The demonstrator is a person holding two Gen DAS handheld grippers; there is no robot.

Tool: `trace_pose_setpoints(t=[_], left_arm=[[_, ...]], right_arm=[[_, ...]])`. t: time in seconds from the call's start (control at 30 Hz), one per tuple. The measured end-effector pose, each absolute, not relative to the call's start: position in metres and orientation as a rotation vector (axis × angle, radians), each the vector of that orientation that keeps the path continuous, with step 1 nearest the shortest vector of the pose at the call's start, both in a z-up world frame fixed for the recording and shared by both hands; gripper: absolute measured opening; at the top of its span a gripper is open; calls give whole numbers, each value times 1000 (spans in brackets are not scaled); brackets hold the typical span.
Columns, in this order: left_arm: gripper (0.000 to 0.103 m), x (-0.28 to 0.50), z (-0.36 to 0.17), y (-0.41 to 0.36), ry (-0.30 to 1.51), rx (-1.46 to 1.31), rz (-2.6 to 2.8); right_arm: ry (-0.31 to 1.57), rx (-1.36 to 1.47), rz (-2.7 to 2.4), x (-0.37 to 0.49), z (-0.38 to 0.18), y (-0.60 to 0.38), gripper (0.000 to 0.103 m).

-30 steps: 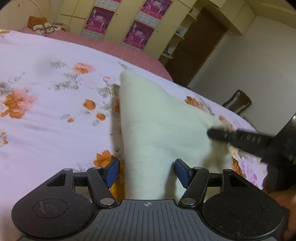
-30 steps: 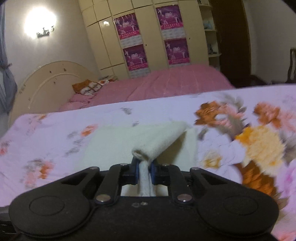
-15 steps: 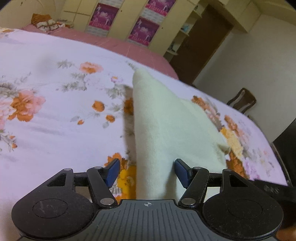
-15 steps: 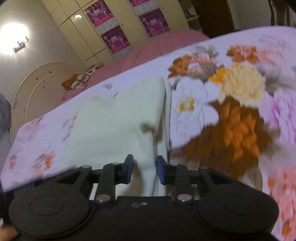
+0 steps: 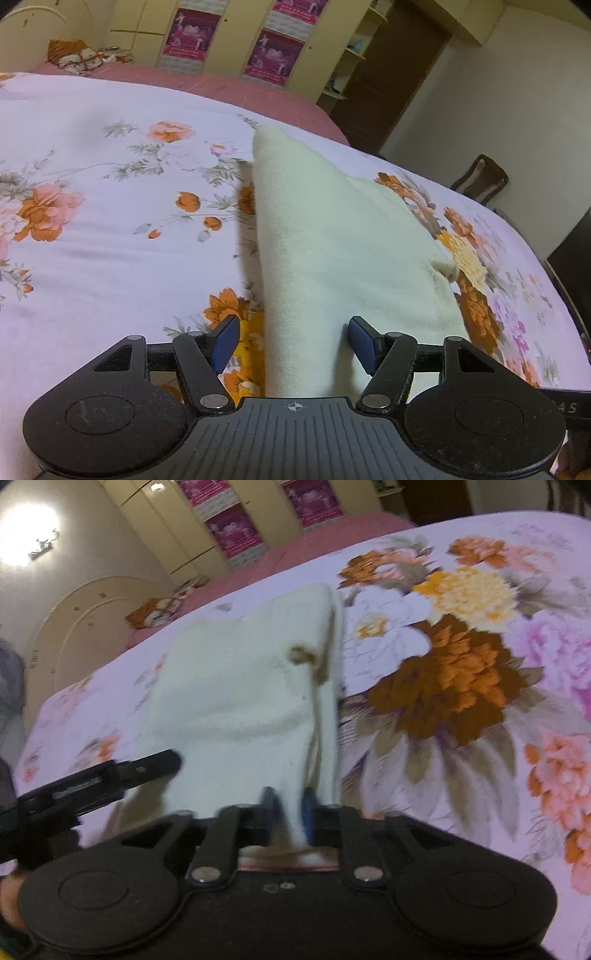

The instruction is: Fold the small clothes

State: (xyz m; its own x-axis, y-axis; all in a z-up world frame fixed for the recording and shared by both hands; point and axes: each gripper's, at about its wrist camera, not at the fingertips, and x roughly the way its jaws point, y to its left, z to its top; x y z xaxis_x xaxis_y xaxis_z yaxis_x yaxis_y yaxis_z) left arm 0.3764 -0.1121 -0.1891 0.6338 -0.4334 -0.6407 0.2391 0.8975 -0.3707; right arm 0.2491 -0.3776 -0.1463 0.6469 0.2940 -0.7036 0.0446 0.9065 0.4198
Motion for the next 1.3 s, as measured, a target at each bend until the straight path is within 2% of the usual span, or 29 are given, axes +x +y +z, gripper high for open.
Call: trace_pose_setpoints(t=[0.17, 0.3, 0.33, 0.4, 0.43, 0.47, 0.7, 0.83, 0.97, 1.0, 1.03, 1.07, 1.1, 1.13, 1.23, 1.3], left_arm=[[64, 370, -193, -118, 795, -232, -414], [64, 377, -186, -113, 810, -284, -409], [64, 380, -183, -111, 805, -307, -402], [64, 390, -176, -108, 784, -325, -388], [64, 396, -173, -108, 777, -325, -383], [64, 404, -171, -108, 774, -324, -376], [64, 456, -170, -114, 763, -361, -323], [64, 483, -174, -117, 762, -359, -305], [64, 506, -182, -120, 780, -387, -296], [64, 512, -185, -121, 788, -395, -295], [64, 516, -188, -121, 794, -401, -292], [64, 520, -190, -120, 795, -411, -291], [64, 522, -190, -121, 794, -418, -293], [64, 523, -189, -122, 791, -419, -296], [64, 522, -189, -128, 754, -371, -303], [68, 526, -197, -127, 767, -389, -294]], right_arm=[[876, 259, 89, 234, -144, -374, 6], [862, 257, 95, 235, -142, -374, 7], [842, 277, 96, 237, -138, -376, 9], [798, 344, 103, 243, -129, -386, 22], [775, 373, 102, 249, -124, -391, 31], [756, 387, 97, 256, -120, -396, 35], [696, 452, 71, 330, -110, -408, 36], [719, 458, 31, 369, -120, -408, 49], [739, 474, 19, 404, -133, -411, 50], [748, 488, 34, 411, -137, -411, 49], [760, 491, 52, 418, -141, -410, 43], [758, 475, 62, 420, -143, -407, 29], [739, 440, 59, 418, -142, -402, 24], [712, 392, 49, 414, -138, -397, 10], [629, 240, -35, 399, -134, -391, 8], [687, 239, -53, 405, -152, -397, 8]])
